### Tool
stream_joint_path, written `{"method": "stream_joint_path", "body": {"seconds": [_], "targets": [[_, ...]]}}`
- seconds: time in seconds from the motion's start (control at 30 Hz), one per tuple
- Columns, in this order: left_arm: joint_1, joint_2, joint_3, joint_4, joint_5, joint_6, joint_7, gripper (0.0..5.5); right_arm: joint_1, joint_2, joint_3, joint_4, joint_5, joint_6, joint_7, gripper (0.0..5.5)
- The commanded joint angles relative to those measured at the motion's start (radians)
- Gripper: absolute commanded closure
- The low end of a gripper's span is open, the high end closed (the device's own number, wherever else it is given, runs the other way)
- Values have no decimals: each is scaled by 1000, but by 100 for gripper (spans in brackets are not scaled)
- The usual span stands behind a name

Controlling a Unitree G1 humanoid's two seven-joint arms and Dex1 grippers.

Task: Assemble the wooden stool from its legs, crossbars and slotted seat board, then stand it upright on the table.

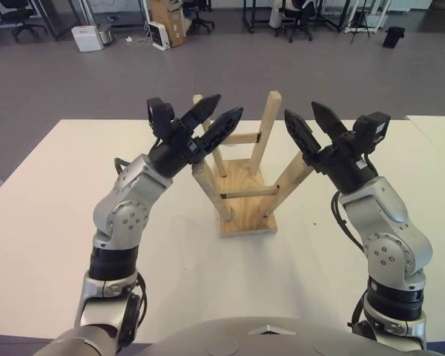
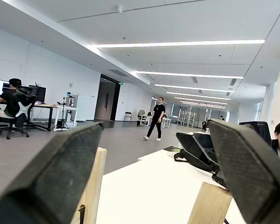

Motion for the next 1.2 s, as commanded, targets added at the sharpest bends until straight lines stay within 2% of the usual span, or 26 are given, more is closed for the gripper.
{"method": "stream_joint_path", "body": {"seconds": [0.03,0.2,0.3,0.37,0.43,0.6,0.73,0.77,0.9,1.0,1.13,1.2], "targets": [[157,-117,-25,116,16,70,149,139,46,-12,-18,73,27,61,-14,168],[148,-126,-47,124,47,64,146,139,31,-20,-13,84,24,46,-19,168],[134,-119,-62,90,28,89,138,139,-50,-24,-113,86,137,54,-64,168],[130,-133,-75,43,-32,133,171,139,-100,-82,-152,110,143,61,-52,168],[125,-163,-103,25,-92,177,201,139,-118,-118,-128,148,97,57,-19,168],[71,-223,-198,54,-155,264,213,139,-172,-117,-45,241,17,15,42,168],[-8,-208,-113,30,-234,286,184,139,-208,-192,-131,276,9,-8,66,168],[-69,-165,-114,-3,-129,243,184,139,-212,-213,-153,283,6,-11,71,168],[-409,-141,108,-3,-236,159,256,139,-212,-266,-247,297,5,-28,69,168],[-544,-72,216,83,-185,64,228,139,-185,-263,-298,311,-27,-50,26,168],[-485,160,162,501,238,-161,78,139,31,-278,-278,445,-313,-148,-71,168],[-454,248,99,772,419,-279,19,139,189,-288,-195,501,-428,-168,-49,168]]}}
